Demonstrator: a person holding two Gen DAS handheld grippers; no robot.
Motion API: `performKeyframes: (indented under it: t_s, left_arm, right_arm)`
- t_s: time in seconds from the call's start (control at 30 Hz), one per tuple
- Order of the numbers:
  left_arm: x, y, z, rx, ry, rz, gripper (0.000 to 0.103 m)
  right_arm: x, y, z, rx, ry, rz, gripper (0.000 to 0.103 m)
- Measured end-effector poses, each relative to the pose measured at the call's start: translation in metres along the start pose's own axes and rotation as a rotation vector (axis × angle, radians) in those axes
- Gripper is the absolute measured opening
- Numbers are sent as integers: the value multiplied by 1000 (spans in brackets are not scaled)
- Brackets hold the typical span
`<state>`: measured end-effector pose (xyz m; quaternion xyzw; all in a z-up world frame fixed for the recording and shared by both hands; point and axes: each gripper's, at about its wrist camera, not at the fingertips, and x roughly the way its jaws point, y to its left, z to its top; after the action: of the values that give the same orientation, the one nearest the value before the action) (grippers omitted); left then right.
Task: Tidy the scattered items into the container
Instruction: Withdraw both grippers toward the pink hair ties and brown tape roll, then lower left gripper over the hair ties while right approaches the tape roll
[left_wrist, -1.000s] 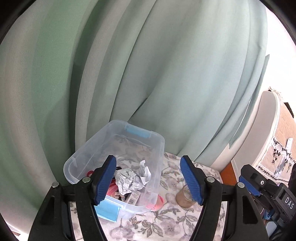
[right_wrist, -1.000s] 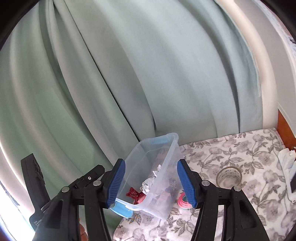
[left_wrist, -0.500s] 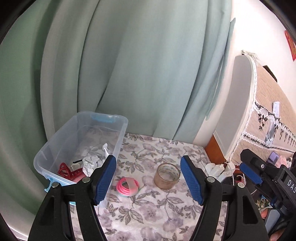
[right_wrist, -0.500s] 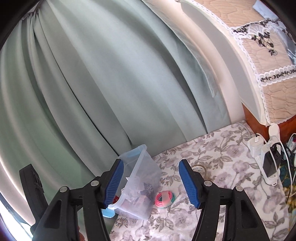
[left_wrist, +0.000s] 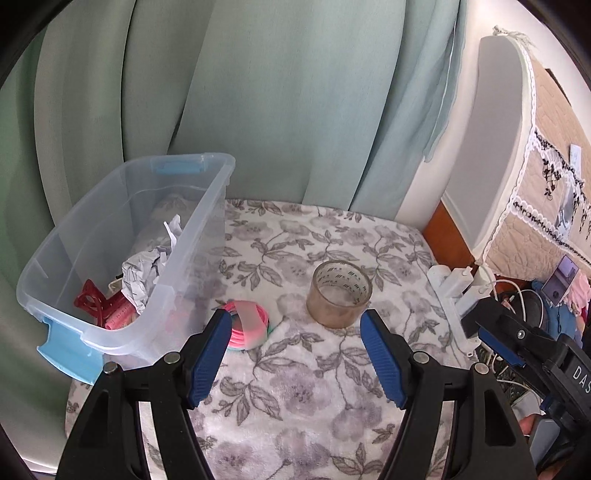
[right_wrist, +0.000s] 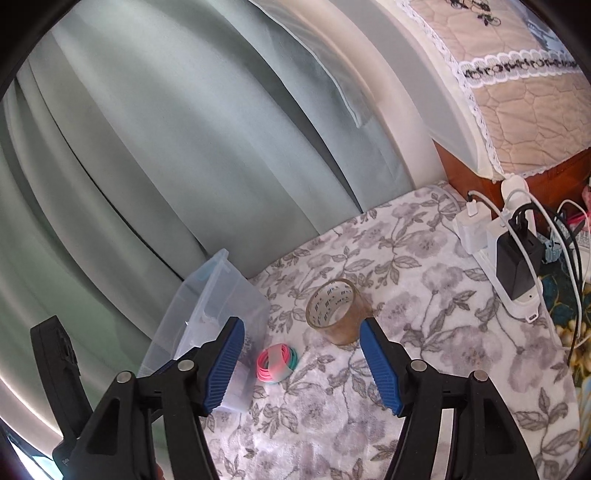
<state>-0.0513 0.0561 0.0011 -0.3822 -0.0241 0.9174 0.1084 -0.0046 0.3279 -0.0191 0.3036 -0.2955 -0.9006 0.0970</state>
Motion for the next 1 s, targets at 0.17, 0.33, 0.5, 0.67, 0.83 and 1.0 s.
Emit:
performKeyframes:
  t_s: [0.17, 0.33, 0.5, 0.67, 0.83, 1.0]
  left_arm:
    - [28, 4, -9, -3, 60, 28, 73]
    - [53, 10, -16, -9, 97, 54, 73]
    - [78, 17, -24, -33, 143, 63, 73]
    - [100, 24, -30, -54, 173, 97, 73]
    - [122, 31, -34, -88, 207, 153, 73]
    - [140, 35, -37, -122, 225, 181, 73]
  right_arm:
    - [28, -11, -11, -4, 71, -17, 78]
    - [53, -21, -20, 0, 123, -37, 86]
    - [74, -29, -23, 8, 159, -54, 94]
    - [95, -36, -27, 2, 198, -64, 99]
    - [114, -42, -30, -9, 231, -70, 99]
    - [133, -41, -29, -50, 256, -81, 99]
